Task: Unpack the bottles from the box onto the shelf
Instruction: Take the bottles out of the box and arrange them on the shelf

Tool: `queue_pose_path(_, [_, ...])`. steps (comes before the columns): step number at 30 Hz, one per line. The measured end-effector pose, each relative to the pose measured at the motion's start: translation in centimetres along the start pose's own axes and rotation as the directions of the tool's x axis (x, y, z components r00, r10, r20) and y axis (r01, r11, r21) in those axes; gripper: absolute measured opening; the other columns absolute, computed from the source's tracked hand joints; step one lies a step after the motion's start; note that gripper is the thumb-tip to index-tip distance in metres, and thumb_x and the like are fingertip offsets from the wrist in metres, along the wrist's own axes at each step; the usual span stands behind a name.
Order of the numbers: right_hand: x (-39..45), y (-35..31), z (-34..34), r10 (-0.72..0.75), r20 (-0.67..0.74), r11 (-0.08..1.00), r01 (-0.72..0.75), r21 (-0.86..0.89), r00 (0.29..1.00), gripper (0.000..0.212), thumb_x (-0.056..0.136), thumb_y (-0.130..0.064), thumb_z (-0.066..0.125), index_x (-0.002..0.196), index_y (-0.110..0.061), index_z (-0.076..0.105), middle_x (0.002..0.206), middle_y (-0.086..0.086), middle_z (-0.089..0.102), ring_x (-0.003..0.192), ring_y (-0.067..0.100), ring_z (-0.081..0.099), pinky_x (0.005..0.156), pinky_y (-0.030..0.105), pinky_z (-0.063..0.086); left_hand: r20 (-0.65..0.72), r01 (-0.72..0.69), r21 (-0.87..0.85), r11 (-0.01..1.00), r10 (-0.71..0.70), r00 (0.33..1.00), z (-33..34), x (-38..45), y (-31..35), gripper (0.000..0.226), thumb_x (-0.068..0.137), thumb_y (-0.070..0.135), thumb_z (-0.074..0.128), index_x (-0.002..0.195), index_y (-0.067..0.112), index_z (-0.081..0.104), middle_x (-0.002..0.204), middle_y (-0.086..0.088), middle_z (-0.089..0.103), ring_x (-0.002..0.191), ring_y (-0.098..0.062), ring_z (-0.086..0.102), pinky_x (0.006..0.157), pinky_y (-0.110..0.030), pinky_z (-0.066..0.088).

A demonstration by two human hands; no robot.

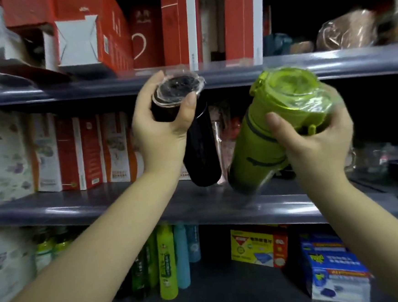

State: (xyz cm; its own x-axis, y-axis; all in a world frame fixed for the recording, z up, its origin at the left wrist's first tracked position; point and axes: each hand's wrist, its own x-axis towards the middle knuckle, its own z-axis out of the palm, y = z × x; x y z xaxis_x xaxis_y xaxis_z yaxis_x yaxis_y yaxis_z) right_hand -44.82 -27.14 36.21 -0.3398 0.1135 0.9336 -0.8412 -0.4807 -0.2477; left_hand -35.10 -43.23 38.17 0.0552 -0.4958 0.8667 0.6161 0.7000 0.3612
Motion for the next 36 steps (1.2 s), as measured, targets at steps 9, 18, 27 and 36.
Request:
queue_pose_path(9, [0.2, 5.0, 0.7, 0.134, -0.016, 0.981, -0.135, -0.136, 0.991, 0.054, 0.061, -0.047, 0.080, 0.105, -0.026, 0.057, 0.105, 0.001, 0.065, 0.097, 0.012, 0.064, 0.083, 0.027, 0.052, 0.031, 0.081, 0.065, 0.995, -0.083, 0.996, 2.1, -1.3, -3.8, 0.066, 0.066, 0.049, 0.071, 0.123, 0.019, 0.058, 0.119, 0.005, 0.063, 0.114, -0.007, 0.058, 0.095, -0.015, 0.045])
queue_pose_path(18, [3.0, 7.7, 1.9, 0.302, -0.022, 0.934, -0.300, -0.196, 0.953, 0.049, 0.061, -0.050, 0.080, 0.094, -0.018, 0.063, 0.093, -0.001, 0.070, 0.088, 0.012, 0.067, 0.083, 0.038, 0.056, 0.044, 0.212, 0.112, 0.971, -0.218, 0.975, 3.9, 0.2, -6.7, 0.061, 0.066, 0.041, 0.082, 0.114, 0.022, 0.049, 0.112, 0.005, 0.062, 0.103, -0.006, 0.061, 0.087, -0.020, 0.049])
queue_pose_path(27, [6.6, 11.5, 3.0, 0.462, 0.090, 0.846, -0.408, -0.344, 0.882, 0.076, 0.054, -0.065, 0.077, 0.109, -0.016, 0.062, 0.104, -0.003, 0.069, 0.098, 0.014, 0.065, 0.092, 0.038, 0.053, 0.068, 0.326, 0.243, 0.913, -0.352, 0.934, 5.1, 2.8, -9.8, 0.071, 0.062, 0.056, 0.079, 0.117, 0.018, 0.052, 0.114, 0.004, 0.062, 0.105, -0.011, 0.059, 0.081, -0.018, 0.045])
queue_pose_path(36, [7.9, 14.4, 4.5, 0.552, 0.129, 0.779, -0.455, -0.431, 0.824, 0.059, 0.063, -0.057, 0.077, 0.098, -0.014, 0.059, 0.103, 0.008, 0.069, 0.093, 0.021, 0.064, 0.091, 0.039, 0.053, 0.032, 0.409, 0.243, 0.880, -0.428, 0.903, 6.2, 3.6, -12.5, 0.072, 0.060, 0.058, 0.078, 0.116, 0.017, 0.057, 0.111, 0.003, 0.064, 0.102, -0.013, 0.061, 0.085, -0.023, 0.044])
